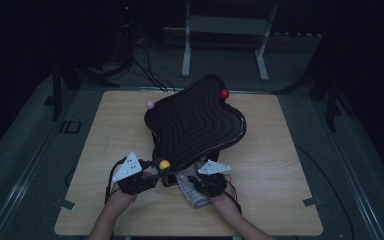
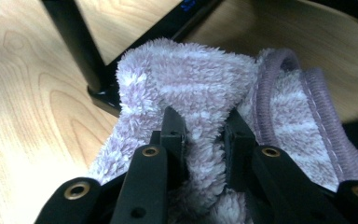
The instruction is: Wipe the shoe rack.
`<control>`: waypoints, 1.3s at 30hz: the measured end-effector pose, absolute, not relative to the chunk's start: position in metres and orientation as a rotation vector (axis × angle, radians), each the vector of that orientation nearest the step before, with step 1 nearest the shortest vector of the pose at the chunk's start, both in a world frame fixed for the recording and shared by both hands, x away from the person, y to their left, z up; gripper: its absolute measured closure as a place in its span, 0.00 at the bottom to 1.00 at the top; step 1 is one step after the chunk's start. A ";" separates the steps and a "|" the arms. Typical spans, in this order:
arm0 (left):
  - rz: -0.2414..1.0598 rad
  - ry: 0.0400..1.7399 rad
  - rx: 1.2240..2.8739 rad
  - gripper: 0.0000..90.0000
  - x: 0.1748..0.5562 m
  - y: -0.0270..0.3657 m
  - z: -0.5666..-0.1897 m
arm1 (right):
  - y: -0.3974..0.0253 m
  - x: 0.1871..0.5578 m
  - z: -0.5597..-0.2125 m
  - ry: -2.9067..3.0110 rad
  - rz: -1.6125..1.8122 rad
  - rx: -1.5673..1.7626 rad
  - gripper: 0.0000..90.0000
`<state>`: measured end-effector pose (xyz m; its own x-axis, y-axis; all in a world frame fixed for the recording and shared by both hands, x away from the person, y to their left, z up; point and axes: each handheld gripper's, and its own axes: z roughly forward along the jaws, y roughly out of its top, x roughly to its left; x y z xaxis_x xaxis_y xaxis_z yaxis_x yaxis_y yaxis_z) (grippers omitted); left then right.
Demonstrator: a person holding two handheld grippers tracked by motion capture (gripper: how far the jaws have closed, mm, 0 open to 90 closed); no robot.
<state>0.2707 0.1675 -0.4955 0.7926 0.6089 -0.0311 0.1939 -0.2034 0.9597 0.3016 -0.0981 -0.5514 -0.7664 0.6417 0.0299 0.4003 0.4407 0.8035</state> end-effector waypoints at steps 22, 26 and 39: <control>0.419 0.625 1.767 0.67 0.271 0.167 -0.495 | -0.159 0.342 -0.547 2.304 1.145 1.065 0.82; 0.420 0.624 1.768 0.67 0.271 0.167 -0.496 | -0.162 0.343 -0.548 2.281 1.154 1.108 0.83; 0.424 0.670 1.828 0.67 0.282 0.164 -0.483 | -0.119 0.312 -0.549 2.255 1.102 1.074 0.84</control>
